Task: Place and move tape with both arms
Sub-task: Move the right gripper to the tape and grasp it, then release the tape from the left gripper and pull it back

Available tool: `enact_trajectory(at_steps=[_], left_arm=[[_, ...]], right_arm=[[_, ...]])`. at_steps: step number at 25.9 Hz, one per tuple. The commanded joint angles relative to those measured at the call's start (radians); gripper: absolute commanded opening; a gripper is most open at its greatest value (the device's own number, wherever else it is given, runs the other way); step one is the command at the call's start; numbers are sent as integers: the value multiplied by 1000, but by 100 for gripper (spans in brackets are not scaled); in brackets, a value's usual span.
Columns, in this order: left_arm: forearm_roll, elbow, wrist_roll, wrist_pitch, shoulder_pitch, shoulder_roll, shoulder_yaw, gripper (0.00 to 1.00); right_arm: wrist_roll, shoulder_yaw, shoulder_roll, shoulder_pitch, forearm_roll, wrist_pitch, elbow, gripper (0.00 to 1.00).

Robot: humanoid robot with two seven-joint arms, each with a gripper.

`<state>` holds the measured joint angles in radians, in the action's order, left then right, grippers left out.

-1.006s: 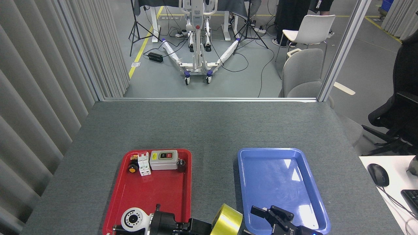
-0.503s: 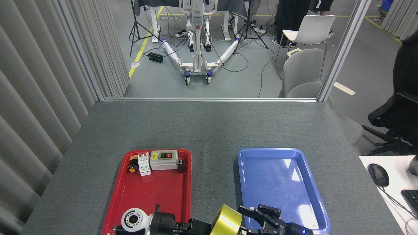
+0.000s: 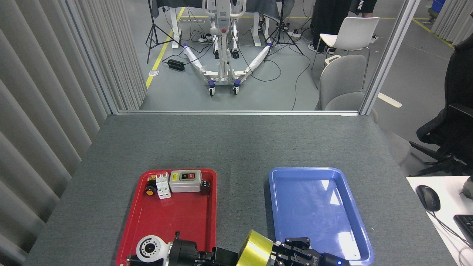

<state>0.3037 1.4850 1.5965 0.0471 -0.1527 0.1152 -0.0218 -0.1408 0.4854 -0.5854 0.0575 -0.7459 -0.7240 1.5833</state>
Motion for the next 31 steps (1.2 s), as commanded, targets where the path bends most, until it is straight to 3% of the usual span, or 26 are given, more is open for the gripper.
enact_trajectory(at_steps=[1,5,11,12,14,15,16,31], left_arm=[[0,0,0,2,-1,0,2,0],[0,0,0,4,-1,0,3,0],[2,-2,-10,8,-1,0,11,0],[2,-2,-12,8,1,0,14,4],[2,-3,-12,8,-1,-2,23,27],[0,-3,-13,8,1,0,28,69],[-11,-3,-13,8,1,0,31,100],[-11,-3,-15,14,5,-8,69,100]], right_arm=[[3,16,7,10,-6,2,-6,21],[3,21,18,15,-21,3,-11,14],[4,19,21,16,-24,2,-16,13],[4,21,21,18,-24,2,-16,13],[4,19,19,19,-24,-3,-16,12],[4,19,21,22,-24,-5,-17,12],[4,21,21,24,-24,-6,-17,11],[4,19,19,24,-26,-12,-17,10]])
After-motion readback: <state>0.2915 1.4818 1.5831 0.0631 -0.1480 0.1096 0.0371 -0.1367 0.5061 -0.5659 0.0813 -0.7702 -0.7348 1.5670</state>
